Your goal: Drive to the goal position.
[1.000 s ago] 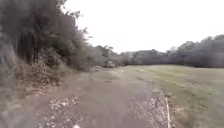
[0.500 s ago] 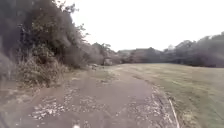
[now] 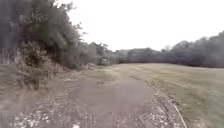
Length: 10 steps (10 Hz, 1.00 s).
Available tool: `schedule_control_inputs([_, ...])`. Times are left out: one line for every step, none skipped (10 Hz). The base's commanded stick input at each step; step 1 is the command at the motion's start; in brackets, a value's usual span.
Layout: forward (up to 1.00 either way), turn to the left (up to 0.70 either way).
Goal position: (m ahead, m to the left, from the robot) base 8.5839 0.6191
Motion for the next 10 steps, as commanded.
schedule_control_inputs([0.6,-0.15])
schedule_control_inputs([0.6,-0.15])
schedule_control_inputs([0.6,-0.15])
schedule_control_inputs([0.6,-0.15])
schedule_control_inputs([0.6,-0.15])
schedule_control_inputs([0.6,-0.15])
schedule_control_inputs([0.6,-0.15])
schedule_control_inputs([0.6,-0.15])
schedule_control_inputs([0.6,-0.15])
schedule_control_inputs([0.6,-0.15])
